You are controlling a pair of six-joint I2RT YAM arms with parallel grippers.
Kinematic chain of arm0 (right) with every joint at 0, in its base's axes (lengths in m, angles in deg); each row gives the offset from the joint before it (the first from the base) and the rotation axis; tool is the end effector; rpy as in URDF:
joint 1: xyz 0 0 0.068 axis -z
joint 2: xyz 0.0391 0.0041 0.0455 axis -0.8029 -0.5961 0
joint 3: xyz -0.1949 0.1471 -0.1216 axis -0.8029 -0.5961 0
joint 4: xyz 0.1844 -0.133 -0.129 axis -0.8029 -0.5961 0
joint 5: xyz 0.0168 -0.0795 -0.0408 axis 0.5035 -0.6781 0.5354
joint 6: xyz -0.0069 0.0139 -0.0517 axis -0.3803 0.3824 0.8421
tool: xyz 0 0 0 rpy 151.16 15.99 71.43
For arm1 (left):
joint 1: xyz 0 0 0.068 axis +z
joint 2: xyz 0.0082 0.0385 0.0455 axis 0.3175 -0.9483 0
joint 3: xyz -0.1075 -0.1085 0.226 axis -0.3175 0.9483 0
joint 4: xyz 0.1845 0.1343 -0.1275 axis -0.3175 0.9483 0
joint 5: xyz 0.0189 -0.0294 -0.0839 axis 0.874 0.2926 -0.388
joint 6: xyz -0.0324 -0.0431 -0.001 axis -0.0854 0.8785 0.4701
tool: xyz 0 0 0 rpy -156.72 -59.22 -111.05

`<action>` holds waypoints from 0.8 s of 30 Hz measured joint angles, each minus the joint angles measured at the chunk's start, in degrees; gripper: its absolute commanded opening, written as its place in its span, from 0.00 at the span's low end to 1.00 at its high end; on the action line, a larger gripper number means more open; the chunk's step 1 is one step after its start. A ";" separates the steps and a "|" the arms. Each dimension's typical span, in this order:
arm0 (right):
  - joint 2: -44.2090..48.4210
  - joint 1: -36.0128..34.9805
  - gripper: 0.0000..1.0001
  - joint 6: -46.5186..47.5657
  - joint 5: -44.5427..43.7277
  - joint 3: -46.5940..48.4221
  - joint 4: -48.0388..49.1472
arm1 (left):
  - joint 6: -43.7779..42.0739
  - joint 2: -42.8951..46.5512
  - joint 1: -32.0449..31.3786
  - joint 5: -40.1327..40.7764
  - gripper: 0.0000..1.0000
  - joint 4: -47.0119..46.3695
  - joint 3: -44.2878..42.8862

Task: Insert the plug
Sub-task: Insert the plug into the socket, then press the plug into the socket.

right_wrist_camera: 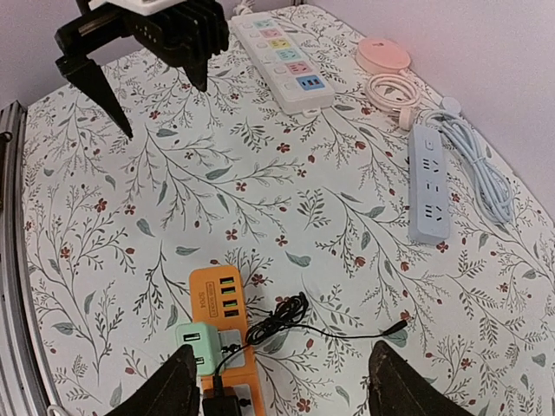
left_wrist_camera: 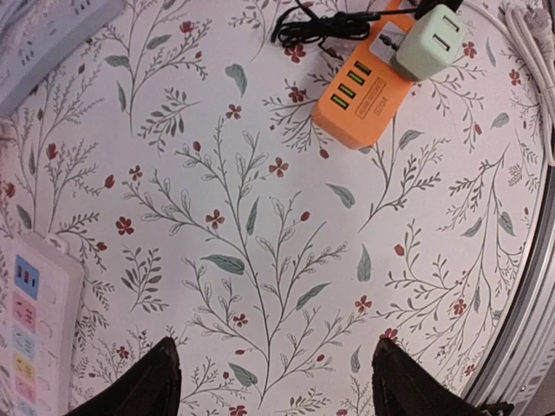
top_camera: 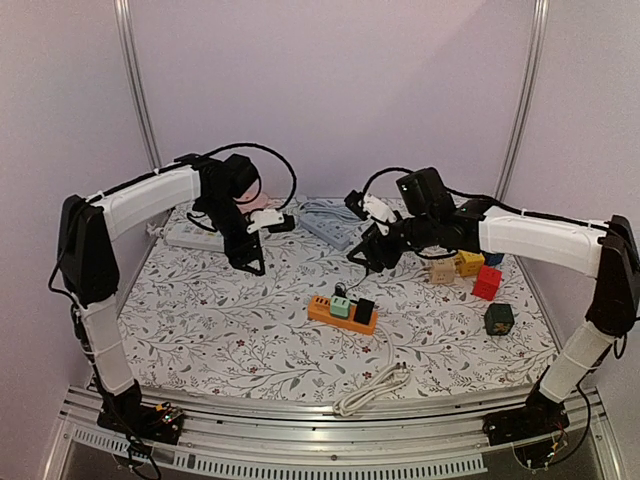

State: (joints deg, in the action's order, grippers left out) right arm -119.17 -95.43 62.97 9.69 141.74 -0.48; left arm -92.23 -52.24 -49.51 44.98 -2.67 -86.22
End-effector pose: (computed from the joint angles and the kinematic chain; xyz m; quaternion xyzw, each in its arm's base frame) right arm 0.2661 0.2513 0.2783 -0.4420 0.7659 0.2280 0.4076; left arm 0.3321 -0.2098 0.2703 0.5949 0.7851 -0.1125 0.1303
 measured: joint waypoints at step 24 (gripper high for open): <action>-26.49 -10.49 0.40 7.28 -11.96 31.95 -36.65 | 15.67 15.65 6.97 -0.72 0.76 -6.91 28.52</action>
State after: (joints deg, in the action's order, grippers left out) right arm -145.67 -105.92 70.25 -2.27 173.69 -37.14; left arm -76.56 -36.59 -42.54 44.26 -9.57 -57.70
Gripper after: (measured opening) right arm 0.413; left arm 0.762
